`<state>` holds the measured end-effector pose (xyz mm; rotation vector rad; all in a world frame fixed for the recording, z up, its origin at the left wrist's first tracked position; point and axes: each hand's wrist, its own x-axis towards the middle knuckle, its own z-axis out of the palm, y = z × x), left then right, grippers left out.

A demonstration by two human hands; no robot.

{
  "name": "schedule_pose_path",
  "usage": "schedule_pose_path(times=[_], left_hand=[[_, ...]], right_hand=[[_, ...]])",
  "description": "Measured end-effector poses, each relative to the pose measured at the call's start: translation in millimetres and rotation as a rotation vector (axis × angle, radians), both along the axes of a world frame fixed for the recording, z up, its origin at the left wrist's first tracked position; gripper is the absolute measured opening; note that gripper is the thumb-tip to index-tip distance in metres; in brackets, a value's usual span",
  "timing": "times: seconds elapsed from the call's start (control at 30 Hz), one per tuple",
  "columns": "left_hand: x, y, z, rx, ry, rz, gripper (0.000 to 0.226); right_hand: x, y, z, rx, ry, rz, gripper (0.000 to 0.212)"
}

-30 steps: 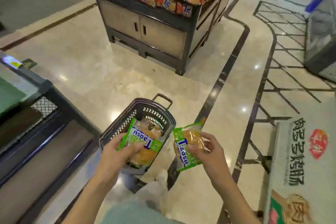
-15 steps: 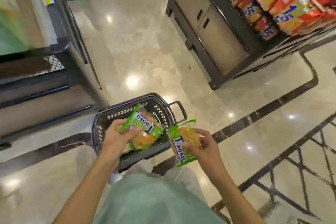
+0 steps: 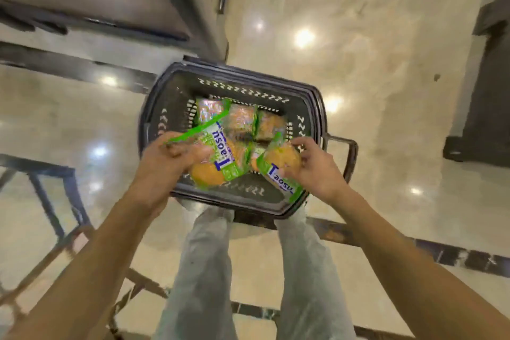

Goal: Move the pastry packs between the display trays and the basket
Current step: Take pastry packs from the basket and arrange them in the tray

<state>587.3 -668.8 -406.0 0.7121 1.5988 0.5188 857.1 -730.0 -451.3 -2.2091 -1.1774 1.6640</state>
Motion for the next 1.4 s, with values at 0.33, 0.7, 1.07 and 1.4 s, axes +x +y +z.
schedule_pose_path(times=[0.33,0.7,1.07,1.4], left_hand=[[-33.1,-4.2,-230.8,-0.084,0.02,0.006,0.033],[-41.0,19.8,-286.3,-0.098,-0.049,-0.075,0.043],[-3.7,27.5,-279.4,-0.115,-0.011,-0.339,0.062],[113.5,67.1,-321.3,0.123,0.33,-1.028,0.031]], right_hand=[[-42.5,24.7,-283.0,-0.104,-0.143,0.478,0.053],[-72.6,-10.6,-313.9,-0.1,-0.474,0.612,0.056],[-45.6,1.6,-281.0,-0.013,-0.495,0.638,0.054],[30.2,19.7,-181.2,0.744,-0.592,0.59,0.048]])
